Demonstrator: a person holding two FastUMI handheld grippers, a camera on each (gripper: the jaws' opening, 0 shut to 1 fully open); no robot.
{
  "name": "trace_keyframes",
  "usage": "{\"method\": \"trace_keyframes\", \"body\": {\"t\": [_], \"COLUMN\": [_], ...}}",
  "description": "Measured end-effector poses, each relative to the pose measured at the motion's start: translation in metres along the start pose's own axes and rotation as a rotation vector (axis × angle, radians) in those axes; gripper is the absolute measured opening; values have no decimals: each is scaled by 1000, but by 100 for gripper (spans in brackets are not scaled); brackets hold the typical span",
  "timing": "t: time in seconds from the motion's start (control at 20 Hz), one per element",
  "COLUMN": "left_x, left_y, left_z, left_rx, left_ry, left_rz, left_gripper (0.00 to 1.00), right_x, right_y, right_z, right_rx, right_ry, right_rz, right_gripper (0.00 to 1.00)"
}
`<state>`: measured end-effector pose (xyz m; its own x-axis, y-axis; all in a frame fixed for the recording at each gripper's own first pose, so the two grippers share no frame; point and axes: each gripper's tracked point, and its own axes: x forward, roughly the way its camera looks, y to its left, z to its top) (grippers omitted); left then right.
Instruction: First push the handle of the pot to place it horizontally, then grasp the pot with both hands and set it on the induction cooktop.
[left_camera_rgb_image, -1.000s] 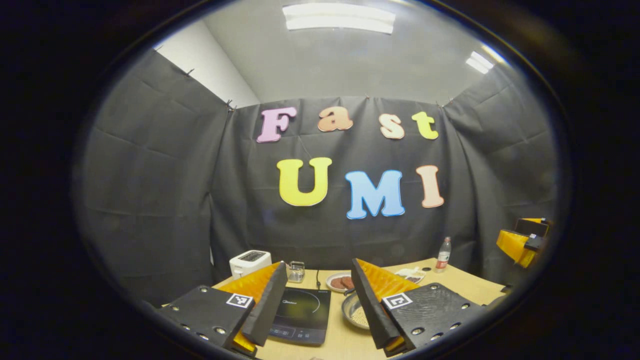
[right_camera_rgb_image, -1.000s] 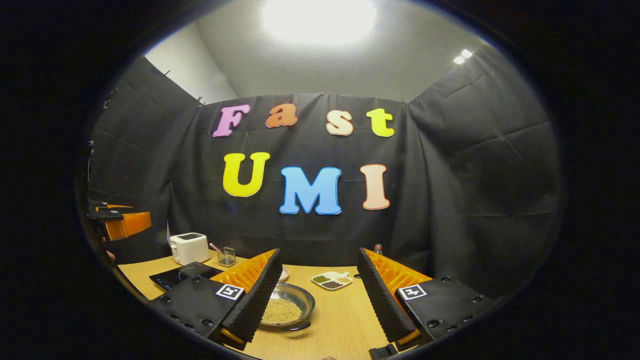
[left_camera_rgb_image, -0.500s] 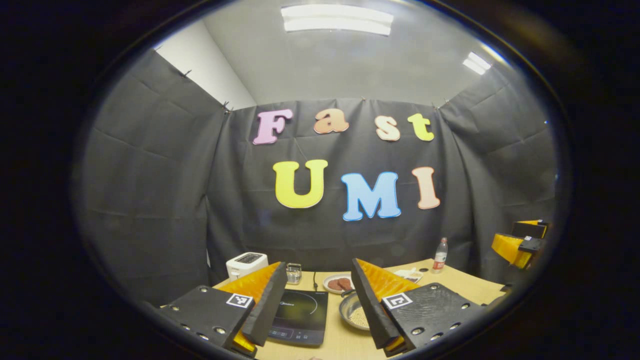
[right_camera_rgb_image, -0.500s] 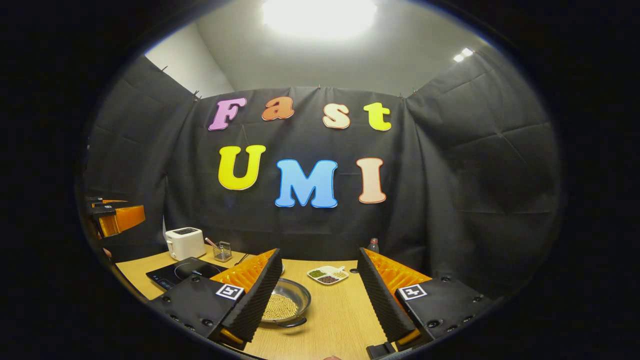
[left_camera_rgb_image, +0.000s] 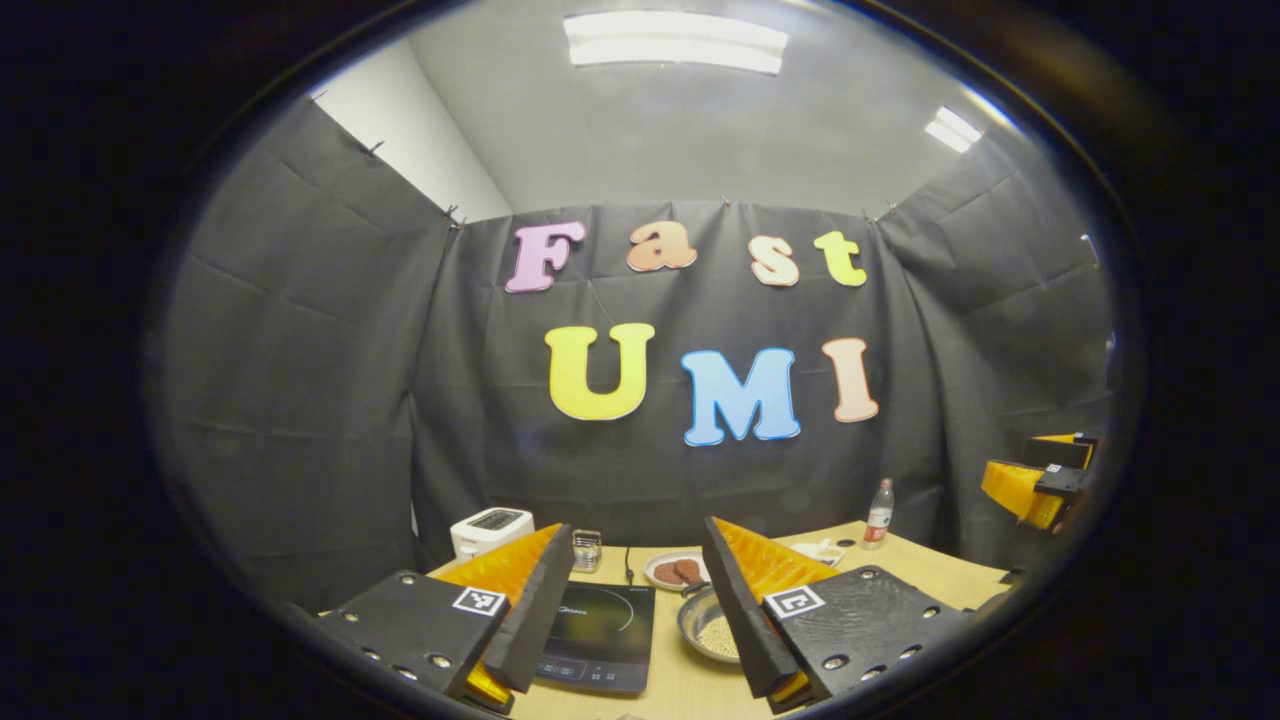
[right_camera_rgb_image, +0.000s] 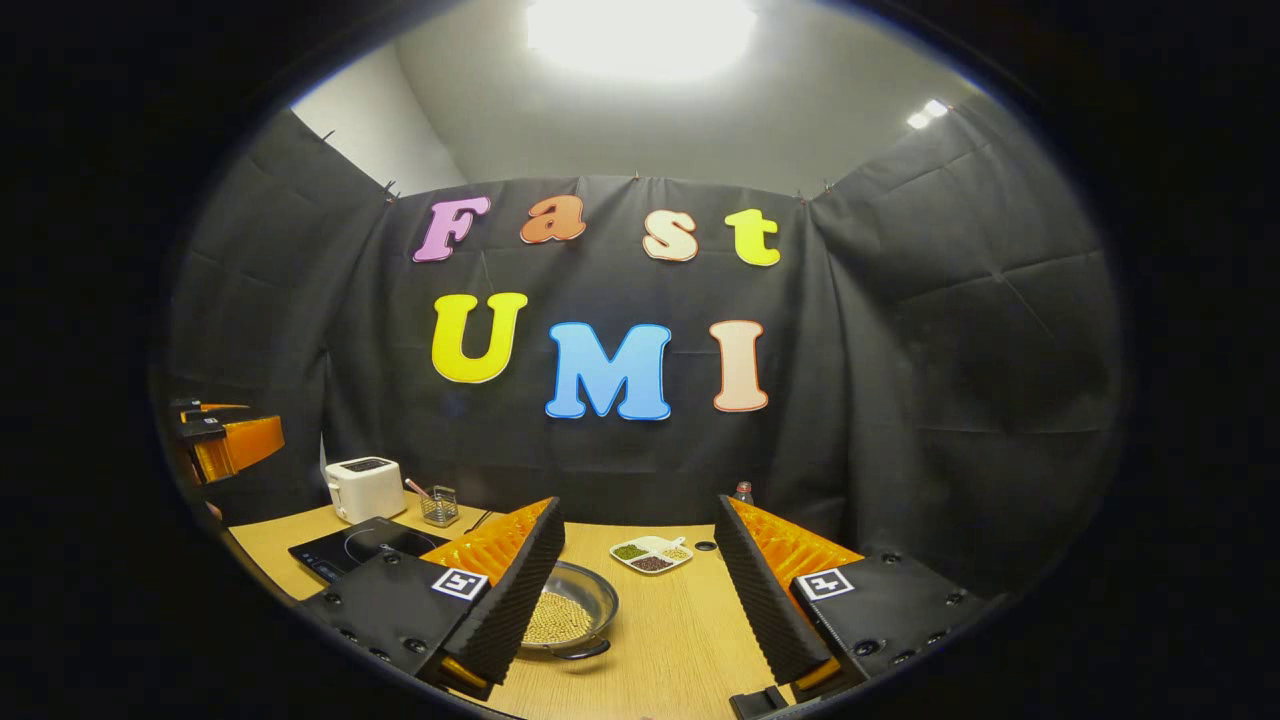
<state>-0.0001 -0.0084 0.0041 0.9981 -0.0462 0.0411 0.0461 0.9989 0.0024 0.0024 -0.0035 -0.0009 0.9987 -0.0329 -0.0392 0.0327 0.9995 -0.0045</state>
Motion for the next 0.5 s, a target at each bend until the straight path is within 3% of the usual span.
{"method": "trace_keyframes", "body": {"t": [0.4,0.5], "left_x": [1,1], "left_y": [2,3], "left_z": [-3,-1], "left_rx": [-3,-3], "left_ry": [0,-4], "left_rz": [-5,-6], "left_gripper": [75,75], "right_x": [-1,-1], "right_y": [5,6], "right_z": [5,5], "right_rx": [-6,1], "right_ry": [-19,-17], "right_rz": [5,1], "right_gripper": [91,74]}}
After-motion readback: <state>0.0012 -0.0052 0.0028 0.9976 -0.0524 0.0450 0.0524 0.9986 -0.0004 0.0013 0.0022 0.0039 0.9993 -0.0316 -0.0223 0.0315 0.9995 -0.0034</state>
